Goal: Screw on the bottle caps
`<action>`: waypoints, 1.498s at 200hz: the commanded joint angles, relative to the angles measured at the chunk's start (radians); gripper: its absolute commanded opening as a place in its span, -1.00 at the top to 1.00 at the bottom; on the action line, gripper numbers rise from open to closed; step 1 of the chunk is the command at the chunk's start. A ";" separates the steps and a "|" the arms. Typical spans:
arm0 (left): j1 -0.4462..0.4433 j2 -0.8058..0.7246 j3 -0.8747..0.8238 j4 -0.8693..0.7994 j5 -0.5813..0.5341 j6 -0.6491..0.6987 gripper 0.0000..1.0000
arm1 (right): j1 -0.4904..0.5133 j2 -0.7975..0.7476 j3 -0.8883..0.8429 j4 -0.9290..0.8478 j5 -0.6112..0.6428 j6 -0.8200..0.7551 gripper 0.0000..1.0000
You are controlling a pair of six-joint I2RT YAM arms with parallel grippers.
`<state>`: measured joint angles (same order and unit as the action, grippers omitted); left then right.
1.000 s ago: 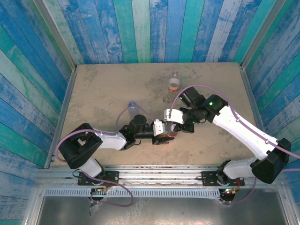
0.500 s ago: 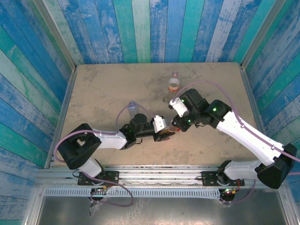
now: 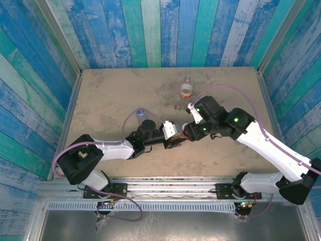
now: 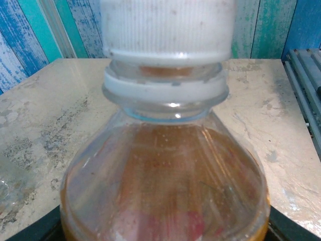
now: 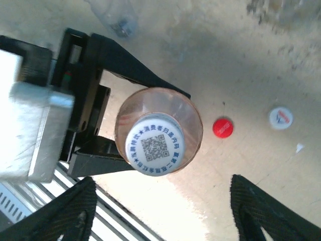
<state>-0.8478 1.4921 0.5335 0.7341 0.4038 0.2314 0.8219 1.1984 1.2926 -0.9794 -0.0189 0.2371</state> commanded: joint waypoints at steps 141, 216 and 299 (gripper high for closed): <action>0.003 -0.199 0.014 -0.240 0.230 0.138 -0.16 | -0.003 -0.048 0.028 -0.097 -0.270 -0.989 -0.13; 0.003 -0.203 0.022 -0.263 0.245 0.150 -0.16 | -0.003 0.022 0.057 -0.089 -0.297 -0.959 0.18; 0.003 -0.217 0.025 -0.276 0.227 0.149 -0.16 | -0.003 0.049 0.059 -0.089 -0.291 -0.949 0.40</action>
<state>-0.8474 1.3281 0.5304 0.4679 0.6292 0.3702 0.8196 1.2404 1.3270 -1.0451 -0.3000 -0.6792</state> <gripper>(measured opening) 0.630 0.325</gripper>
